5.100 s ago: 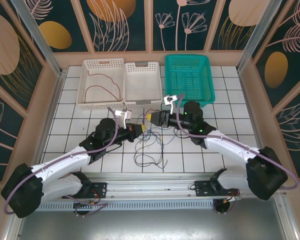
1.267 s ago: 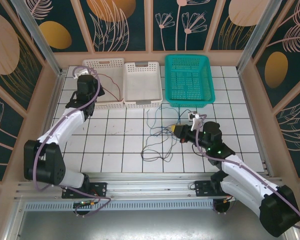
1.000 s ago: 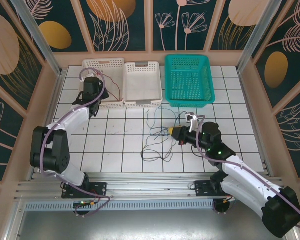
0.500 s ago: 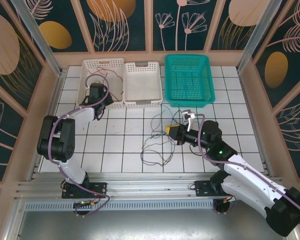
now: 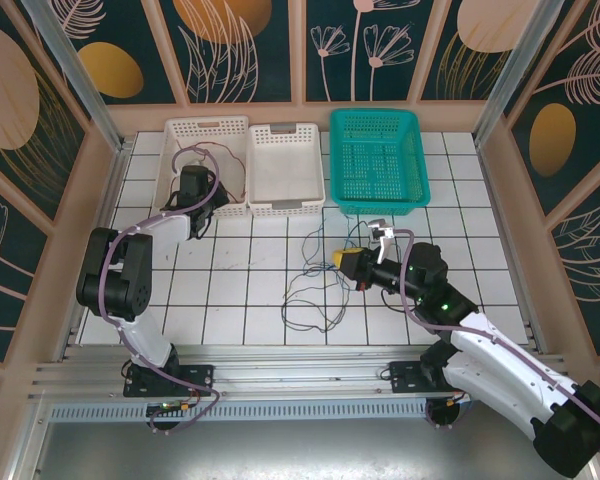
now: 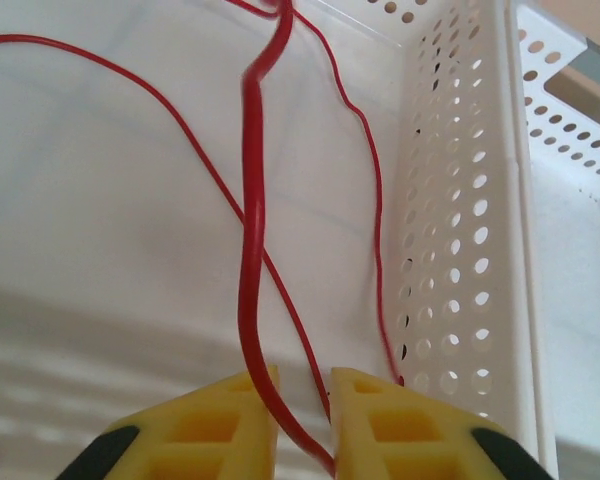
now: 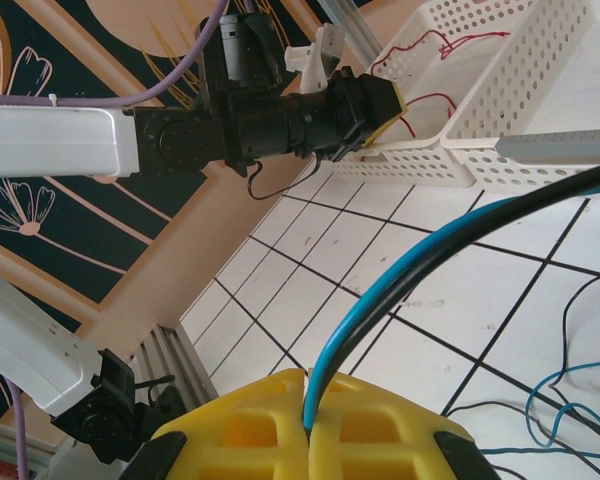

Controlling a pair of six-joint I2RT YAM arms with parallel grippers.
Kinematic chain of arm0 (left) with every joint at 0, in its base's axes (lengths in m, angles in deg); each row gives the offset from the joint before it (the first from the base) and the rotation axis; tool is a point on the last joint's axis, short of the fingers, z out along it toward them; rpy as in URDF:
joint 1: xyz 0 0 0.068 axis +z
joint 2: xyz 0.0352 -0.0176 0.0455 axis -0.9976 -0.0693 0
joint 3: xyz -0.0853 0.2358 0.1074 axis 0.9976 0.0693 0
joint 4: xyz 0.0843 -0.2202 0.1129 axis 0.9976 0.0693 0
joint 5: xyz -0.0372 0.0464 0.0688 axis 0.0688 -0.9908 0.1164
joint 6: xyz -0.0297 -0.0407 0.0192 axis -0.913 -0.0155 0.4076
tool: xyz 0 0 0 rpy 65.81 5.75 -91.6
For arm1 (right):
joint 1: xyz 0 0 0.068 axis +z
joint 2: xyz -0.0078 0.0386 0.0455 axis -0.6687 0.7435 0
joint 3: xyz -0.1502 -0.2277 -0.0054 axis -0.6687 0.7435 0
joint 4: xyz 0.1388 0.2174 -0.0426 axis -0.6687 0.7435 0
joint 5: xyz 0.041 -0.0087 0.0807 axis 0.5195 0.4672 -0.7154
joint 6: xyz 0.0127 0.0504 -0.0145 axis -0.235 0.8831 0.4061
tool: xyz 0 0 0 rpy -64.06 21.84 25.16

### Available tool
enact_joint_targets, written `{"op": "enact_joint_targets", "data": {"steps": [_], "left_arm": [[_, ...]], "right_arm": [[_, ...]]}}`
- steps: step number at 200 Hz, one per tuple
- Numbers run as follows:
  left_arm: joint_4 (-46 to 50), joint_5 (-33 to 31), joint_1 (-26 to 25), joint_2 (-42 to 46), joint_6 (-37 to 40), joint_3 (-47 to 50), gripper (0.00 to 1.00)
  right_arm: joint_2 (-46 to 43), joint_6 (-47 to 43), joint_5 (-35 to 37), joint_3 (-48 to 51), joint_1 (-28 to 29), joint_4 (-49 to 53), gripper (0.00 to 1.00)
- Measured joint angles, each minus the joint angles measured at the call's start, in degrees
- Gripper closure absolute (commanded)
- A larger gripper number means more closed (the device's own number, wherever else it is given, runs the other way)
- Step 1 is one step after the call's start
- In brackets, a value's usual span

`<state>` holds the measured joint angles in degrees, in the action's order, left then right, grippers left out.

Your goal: Untangle the cables

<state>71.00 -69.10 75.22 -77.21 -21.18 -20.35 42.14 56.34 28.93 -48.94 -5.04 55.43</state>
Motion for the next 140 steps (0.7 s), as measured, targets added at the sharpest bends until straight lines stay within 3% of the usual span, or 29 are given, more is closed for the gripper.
{"op": "enact_joint_targets", "data": {"steps": [41,95,140], "left_arm": [[1.2,0.1,0.0,0.0,-0.2,-0.9,0.64],[5.7,-0.2,0.0,0.5,-0.3,-3.4,0.36],[10.0,0.6,0.0,7.2,-1.4,-5.0,0.22]], "right_arm": [[0.0,0.0,0.0,0.0,0.2,0.0,1.0],[0.0,0.0,0.2,-0.1,0.3,0.3,1.0],[0.0,0.0,1.1,-1.2,0.3,1.6,1.0]]}}
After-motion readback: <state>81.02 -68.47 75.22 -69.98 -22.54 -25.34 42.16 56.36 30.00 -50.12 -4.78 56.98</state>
